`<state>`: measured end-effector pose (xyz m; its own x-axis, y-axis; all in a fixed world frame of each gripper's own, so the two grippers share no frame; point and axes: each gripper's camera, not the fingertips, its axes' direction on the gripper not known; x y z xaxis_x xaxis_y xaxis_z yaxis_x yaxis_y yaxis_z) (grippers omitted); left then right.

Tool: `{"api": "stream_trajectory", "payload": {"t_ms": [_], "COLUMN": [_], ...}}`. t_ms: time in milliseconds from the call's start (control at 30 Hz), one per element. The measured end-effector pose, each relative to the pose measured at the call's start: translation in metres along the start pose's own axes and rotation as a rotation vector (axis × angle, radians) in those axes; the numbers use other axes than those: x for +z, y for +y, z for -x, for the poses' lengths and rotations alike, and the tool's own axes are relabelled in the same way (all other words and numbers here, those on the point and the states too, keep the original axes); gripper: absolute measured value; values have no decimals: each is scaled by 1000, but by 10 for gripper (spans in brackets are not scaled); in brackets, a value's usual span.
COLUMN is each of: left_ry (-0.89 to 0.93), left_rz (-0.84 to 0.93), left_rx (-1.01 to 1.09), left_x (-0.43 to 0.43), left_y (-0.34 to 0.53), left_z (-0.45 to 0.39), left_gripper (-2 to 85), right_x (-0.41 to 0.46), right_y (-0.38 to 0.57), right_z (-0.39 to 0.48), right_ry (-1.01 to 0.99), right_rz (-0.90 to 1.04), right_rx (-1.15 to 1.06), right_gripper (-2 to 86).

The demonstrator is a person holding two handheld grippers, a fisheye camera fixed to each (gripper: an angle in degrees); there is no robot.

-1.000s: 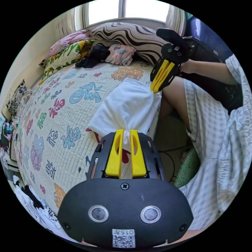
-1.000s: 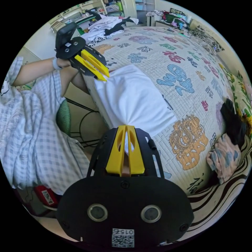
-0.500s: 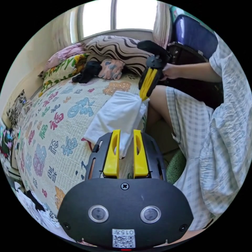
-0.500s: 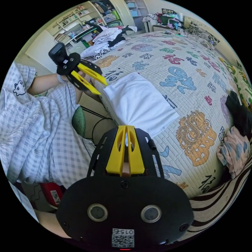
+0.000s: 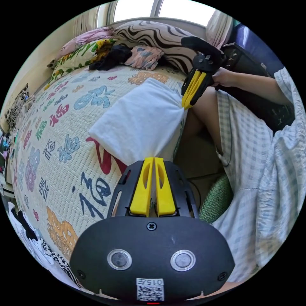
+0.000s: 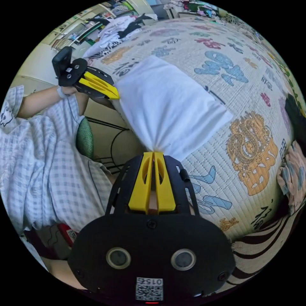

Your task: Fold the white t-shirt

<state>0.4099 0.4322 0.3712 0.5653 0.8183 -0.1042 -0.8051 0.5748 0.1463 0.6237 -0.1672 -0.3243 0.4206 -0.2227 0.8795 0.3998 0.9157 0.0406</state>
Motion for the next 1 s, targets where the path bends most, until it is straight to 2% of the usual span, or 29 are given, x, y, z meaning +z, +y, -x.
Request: {"api": "stream_trajectory", "payload": {"t_ms": [167, 233, 300, 400, 467, 567, 600, 700, 800, 867, 1000], "left_ry": [139, 180, 217, 242, 274, 416, 480, 500, 553, 549, 544], "left_rz": [90, 50, -79, -245, -301, -279, -283, -238, -291, -293, -309], "left_rx": [-85, -139, -254, -404, -502, -702, -762, -835, -885, -881, -890], "left_x": [3, -18, -52, -74, -68, -28, -15, 5, 7, 5, 0], "left_y": [20, 30, 36, 27, 22, 26, 31, 40, 62, 71, 82], "left_z": [42, 62, 98, 157, 200, 267, 285, 308, 328, 336, 353], "left_gripper": [0, 7, 26, 64, 79, 91, 88, 44, 4, -3, -6], "right_x": [-16, -30, -49, -82, -94, -87, -84, -75, -73, -68, -61], "right_y": [11, 25, 38, 45, 36, 20, 18, 16, 35, 58, 84], "right_z": [-50, -70, -91, -135, -174, -219, -227, -257, -282, -302, -325], "right_ry": [-159, -185, -229, -322, -369, -402, -431, -563, -662, -783, -858], "right_rz": [45, 23, -57, -260, -341, -320, -316, -341, -407, -484, -563], "right_rx": [105, 172, 243, 332, 427, 534, 547, 589, 656, 707, 771], "right_gripper": [12, 22, 40, 68, 83, 86, 82, 37, 18, 8, -1]}}
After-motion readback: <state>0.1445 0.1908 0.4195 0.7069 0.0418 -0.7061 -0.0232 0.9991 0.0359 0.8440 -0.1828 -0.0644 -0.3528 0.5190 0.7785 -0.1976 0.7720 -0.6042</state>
